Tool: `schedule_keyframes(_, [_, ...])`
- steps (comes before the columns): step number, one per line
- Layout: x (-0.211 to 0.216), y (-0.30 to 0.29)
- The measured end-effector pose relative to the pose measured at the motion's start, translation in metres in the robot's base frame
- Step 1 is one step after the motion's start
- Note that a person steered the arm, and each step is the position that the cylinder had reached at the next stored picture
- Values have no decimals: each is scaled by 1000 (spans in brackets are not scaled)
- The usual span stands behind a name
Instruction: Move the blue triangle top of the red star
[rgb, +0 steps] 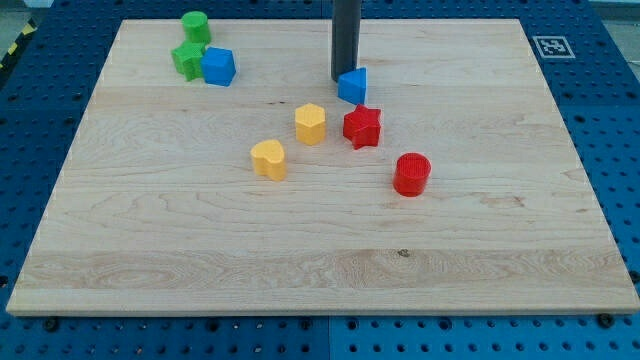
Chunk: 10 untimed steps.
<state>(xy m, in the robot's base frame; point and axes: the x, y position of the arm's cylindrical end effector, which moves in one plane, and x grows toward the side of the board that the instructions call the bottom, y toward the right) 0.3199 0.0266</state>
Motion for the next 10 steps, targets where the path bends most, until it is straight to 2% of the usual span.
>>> schedule_keyframes(2, [10, 6])
schedule_keyframes(4, [10, -20])
schedule_keyframes(10, [27, -36])
